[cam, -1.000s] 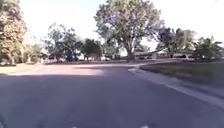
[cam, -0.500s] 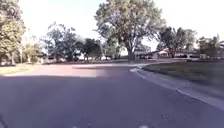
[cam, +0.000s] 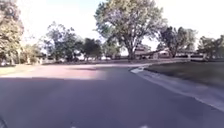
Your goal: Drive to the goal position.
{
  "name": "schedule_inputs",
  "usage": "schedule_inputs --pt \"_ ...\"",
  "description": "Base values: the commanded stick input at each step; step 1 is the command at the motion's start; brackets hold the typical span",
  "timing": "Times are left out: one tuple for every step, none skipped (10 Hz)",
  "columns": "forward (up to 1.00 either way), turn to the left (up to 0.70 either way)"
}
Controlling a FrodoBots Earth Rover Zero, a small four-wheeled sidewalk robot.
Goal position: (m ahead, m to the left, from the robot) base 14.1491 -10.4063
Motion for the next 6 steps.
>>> schedule_inputs --pt "1.00 0.00" --pt "1.00 0.00" --pt "1.00 0.00" --pt "1.00 0.00" --pt "1.00 0.00" --pt "1.00 0.00"
